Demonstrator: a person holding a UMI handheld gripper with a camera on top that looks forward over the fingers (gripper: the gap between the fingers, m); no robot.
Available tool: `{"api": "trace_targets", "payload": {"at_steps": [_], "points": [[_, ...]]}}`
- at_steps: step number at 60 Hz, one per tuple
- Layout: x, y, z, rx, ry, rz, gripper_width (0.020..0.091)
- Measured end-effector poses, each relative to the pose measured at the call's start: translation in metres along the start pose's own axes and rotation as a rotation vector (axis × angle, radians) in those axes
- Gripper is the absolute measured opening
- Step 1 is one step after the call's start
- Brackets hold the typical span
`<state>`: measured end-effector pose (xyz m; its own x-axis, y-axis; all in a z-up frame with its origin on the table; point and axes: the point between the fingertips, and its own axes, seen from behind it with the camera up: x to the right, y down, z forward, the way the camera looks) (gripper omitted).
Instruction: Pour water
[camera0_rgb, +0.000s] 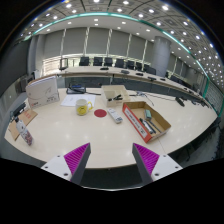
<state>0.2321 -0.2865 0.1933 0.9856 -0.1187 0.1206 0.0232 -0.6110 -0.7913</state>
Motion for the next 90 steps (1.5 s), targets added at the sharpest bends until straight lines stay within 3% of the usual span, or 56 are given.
{"api": "trace_targets", "payload": {"at_steps": [9, 28, 37, 50, 64, 68, 74, 84, 90], "points": [[-0.036, 0.014, -0.001, -0.013, -0.045, -0.019, 0.0866], [-0.236, 0.071, -0.019, 0.002, -0.218, -0.052, 0.087], [-0.345, 0.089, -0.027, 0.054, -0.324, -0.087, 0.0866], [-0.459, 0.07, 0.011, 0.179, -0.363, -0.103, 0.0864], [-0.494, 0.025, 0.083, 0.268, -0.289, -0.001, 0.0858], [-0.5, 0.019, 0.099, 0.287, -0.289, -0.001, 0.0785], [-0.5, 0.019, 0.116, 0.301, -0.255, -0.016, 0.0576], [-0.499, 0.017, 0.117, 0.306, -0.245, -0.024, 0.0441], [-0.505, 0.012, 0.118, 0.283, -0.265, -0.057, 0.0396]]}}
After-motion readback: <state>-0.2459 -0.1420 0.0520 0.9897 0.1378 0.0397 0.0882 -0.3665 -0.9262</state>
